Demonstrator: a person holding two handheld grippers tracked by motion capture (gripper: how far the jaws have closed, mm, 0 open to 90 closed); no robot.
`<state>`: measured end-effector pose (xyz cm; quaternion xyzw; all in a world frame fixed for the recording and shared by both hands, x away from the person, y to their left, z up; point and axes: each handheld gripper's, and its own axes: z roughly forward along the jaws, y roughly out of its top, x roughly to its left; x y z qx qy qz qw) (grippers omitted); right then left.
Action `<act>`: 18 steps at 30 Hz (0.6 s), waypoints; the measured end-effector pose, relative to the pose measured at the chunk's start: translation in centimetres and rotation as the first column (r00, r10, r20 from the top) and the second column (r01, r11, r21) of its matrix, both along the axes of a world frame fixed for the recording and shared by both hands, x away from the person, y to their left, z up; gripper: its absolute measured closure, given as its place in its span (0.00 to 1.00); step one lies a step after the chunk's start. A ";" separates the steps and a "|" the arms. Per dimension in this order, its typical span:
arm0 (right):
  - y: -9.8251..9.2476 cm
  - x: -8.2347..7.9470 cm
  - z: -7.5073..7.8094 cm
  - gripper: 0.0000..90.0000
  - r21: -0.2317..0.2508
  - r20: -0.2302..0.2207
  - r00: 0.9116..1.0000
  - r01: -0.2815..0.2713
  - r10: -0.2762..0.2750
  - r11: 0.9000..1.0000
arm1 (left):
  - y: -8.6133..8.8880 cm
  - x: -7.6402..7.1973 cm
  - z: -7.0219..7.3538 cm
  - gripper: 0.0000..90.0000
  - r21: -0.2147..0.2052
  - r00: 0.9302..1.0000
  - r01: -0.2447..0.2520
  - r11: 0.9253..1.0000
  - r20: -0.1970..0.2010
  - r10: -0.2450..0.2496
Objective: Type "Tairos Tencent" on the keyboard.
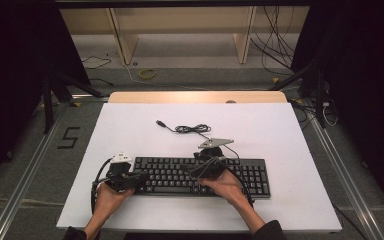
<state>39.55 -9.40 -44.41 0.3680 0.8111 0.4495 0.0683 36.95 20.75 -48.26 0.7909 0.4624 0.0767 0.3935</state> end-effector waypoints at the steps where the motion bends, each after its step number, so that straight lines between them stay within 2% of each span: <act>1: 0.0 0.0 0.0 0.38 0.000 0.003 1.000 0.000 0.000 1.000 | -0.1 0.0 0.0 0.99 0.001 1.000 -0.003 1.000 0.004 0.003; 8: -0.1 0.0 0.1 0.39 0.001 0.003 1.000 0.003 -0.003 1.000 | -0.1 -0.2 0.2 0.99 -0.014 1.000 -0.009 1.000 0.016 0.009; 12: -0.1 0.1 0.2 0.41 0.007 0.007 1.000 0.008 -0.008 1.000 | -0.2 -0.5 0.4 0.89 -0.031 0.999 -0.006 1.000 0.033 0.007; 16: -0.1 0.1 0.2 0.43 0.004 0.006 1.000 0.004 -0.004 1.000 | -0.1 -0.6 0.7 0.84 -0.051 0.999 -0.008 0.999 0.048 0.010; 17: -0.1 0.1 0.2 0.46 0.008 0.006 1.000 0.004 -0.004 1.000 | 0.0 -0.6 0.7 0.78 -0.064 0.999 -0.011 0.998 0.052 0.014; 18: -0.1 0.1 0.2 0.46 0.008 0.006 1.000 0.004 -0.004 1.000 | 0.0 -0.7 0.8 0.78 -0.069 0.999 -0.008 0.998 0.049 0.012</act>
